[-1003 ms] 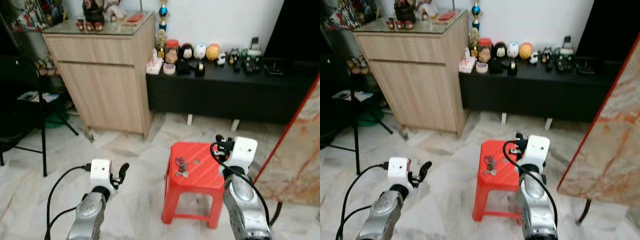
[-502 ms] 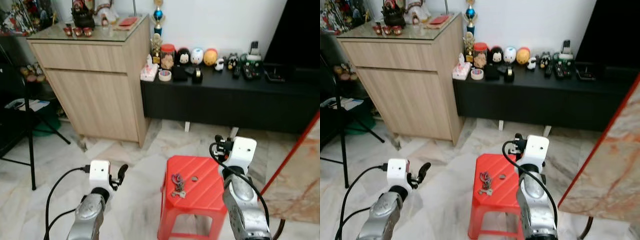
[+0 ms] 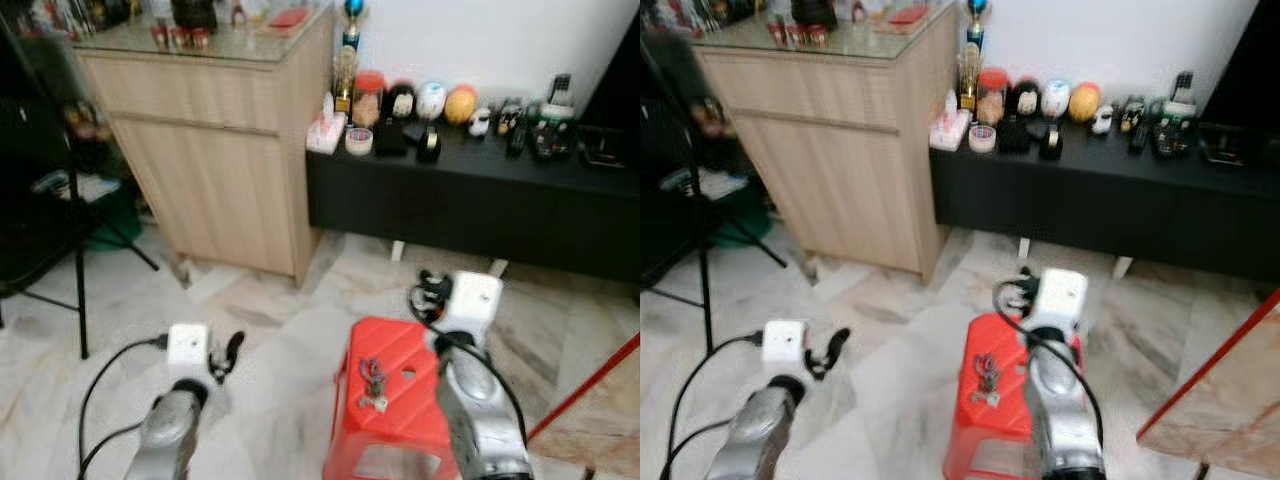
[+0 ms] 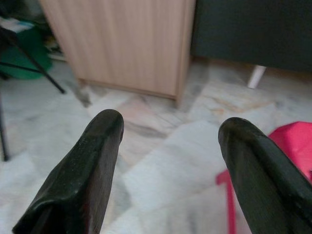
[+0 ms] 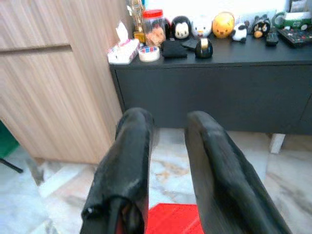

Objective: Hang keys on a hook

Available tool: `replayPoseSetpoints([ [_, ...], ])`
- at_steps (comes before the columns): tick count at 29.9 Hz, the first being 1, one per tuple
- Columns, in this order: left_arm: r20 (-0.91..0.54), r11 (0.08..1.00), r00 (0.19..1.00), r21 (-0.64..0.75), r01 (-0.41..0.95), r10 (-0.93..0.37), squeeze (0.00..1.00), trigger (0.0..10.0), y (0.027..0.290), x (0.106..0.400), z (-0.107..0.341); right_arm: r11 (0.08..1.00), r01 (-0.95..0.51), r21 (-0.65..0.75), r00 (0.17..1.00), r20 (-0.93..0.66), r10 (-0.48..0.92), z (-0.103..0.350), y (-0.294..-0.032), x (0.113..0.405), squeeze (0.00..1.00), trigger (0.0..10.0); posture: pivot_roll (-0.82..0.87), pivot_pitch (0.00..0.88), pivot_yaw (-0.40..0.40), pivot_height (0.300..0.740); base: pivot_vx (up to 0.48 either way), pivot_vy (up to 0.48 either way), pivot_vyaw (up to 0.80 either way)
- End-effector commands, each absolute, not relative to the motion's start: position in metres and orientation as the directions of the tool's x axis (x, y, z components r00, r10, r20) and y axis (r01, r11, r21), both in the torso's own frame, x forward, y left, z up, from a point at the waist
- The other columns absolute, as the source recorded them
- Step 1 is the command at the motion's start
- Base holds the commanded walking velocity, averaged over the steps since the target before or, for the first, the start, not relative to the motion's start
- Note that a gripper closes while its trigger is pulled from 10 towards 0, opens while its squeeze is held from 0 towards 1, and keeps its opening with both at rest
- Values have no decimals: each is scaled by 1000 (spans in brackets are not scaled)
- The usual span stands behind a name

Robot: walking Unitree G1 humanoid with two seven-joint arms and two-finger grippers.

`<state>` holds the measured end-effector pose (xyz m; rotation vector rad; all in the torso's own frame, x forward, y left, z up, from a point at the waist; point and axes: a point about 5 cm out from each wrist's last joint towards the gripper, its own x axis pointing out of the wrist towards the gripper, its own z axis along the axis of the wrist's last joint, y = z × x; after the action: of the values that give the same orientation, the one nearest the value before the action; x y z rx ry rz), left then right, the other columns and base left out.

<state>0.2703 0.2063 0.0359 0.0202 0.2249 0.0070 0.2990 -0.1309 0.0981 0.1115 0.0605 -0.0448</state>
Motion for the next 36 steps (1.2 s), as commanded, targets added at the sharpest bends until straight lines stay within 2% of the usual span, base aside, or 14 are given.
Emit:
replayPoseSetpoints([
  [1,-210,1000,978,7,11,-9,0,10000,200,272,37,991,71,112,994,-87,-62,92,-135,295,0,10000,67,24,24,740,0,0,0],
  [13,-201,1000,980,2,3,-3,0,10000,200,272,39,993,73,90,995,-78,-66,94,-136,295,0,10000,67,25,24,740,0,0,0],
  [19,-208,1000,978,0,8,-8,0,10000,199,272,38,993,72,96,995,-76,-65,95,-135,295,0,10000,66,25,25,740,0,0,758],
  [36,-193,1000,981,-3,29,-29,0,10000,196,273,40,992,75,106,995,-78,-67,94,-135,295,0,10000,65,25,24,740,14,0,0],
])
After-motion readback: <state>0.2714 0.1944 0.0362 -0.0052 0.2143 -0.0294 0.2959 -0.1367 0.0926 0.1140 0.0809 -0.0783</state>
